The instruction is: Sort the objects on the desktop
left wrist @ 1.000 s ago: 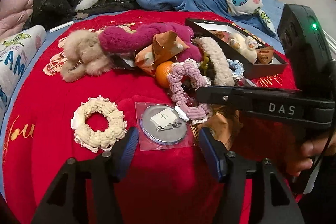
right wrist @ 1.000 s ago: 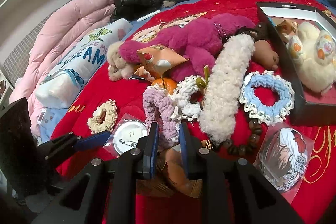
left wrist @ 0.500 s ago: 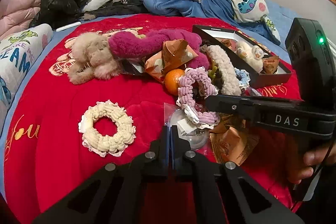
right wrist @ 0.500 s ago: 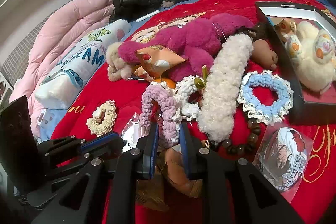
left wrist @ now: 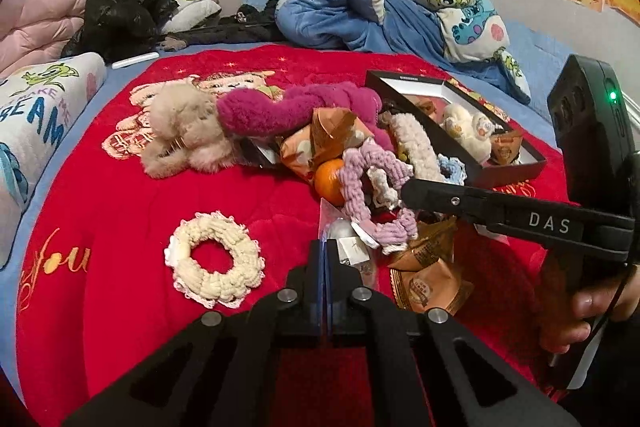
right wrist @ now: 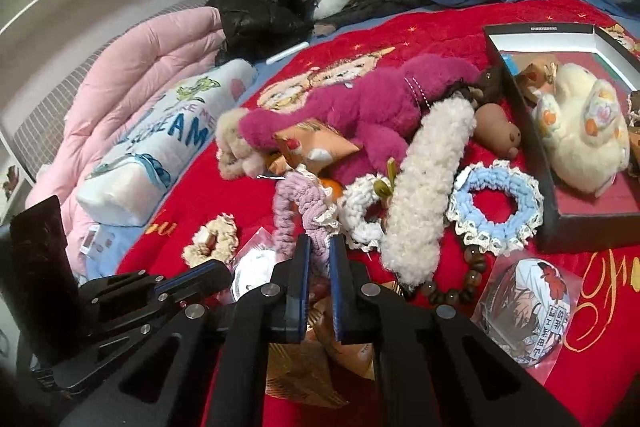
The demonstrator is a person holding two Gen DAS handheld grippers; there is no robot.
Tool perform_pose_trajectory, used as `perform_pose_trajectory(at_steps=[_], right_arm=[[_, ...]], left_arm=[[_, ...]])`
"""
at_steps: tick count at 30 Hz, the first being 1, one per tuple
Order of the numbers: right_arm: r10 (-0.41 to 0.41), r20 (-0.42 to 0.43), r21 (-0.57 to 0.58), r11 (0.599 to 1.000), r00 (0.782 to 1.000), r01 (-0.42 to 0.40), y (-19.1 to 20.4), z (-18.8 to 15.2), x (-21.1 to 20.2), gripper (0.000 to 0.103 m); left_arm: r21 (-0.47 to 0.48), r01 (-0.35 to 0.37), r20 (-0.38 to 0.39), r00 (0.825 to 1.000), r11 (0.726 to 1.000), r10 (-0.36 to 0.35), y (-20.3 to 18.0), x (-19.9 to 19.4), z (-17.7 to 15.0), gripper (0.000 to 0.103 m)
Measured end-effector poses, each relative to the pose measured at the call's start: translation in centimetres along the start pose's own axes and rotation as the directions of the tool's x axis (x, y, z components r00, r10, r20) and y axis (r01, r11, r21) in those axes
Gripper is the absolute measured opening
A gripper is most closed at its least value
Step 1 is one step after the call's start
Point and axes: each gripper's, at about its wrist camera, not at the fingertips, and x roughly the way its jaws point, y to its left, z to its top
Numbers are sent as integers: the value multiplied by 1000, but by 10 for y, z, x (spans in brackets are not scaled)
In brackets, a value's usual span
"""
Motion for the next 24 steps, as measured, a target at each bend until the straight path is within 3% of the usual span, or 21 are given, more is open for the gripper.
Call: perform_pose_trajectory(at_steps=[13, 24], right_arm=[[33, 70, 30, 999, 997, -35, -4, 9, -25, 9], [13, 87, 55, 998, 996, -18, -21, 10, -37, 9]], left_arm=[[8, 2, 82, 997, 1000, -3, -5, -25, 14, 0], [19, 47, 91, 995, 999, -48, -30, -25, 25, 0]])
